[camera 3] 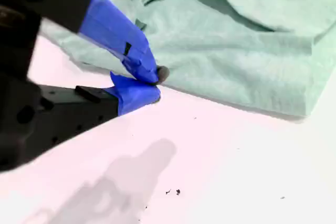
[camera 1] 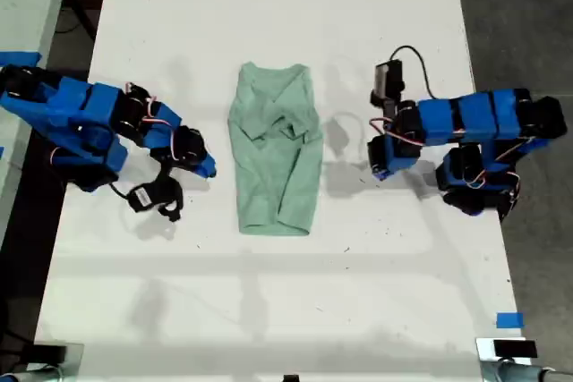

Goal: Fold t shirt

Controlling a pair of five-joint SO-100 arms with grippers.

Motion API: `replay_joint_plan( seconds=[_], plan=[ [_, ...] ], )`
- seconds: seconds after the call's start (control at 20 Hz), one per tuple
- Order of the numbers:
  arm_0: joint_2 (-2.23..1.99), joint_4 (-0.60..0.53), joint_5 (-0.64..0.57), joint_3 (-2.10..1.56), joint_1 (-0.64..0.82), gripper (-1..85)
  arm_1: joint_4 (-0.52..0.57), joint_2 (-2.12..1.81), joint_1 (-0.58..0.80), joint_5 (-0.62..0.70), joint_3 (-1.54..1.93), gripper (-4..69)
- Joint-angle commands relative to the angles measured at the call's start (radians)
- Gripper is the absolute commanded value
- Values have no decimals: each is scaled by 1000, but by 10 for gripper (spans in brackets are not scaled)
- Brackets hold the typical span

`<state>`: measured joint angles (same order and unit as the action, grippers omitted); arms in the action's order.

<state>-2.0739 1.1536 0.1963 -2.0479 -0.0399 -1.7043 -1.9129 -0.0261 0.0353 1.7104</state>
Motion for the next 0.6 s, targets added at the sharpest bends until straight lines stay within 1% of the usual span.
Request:
replay_joint_plan(
  seconds=[0.0,0.05,0.1,0.15,0.25,0.4,0.55],
  plan=[
    [454,169,-46,669,-37,101,-34,227,-84,-34,-434,147],
    [558,247,-38,811,-49,121,-34,290,-103,-35,-518,199],
    [644,299,-38,927,-63,133,-34,351,-118,-35,-595,223],
    [718,333,-48,1015,-69,140,-34,413,-135,-35,-664,223],
    [785,342,-57,1045,-67,150,-21,500,-155,-49,-732,218],
    [831,327,-84,1040,-63,156,6,560,-169,-84,-730,211],
    [847,345,-92,1003,-38,174,46,612,-169,-78,-729,193]
  ],
)
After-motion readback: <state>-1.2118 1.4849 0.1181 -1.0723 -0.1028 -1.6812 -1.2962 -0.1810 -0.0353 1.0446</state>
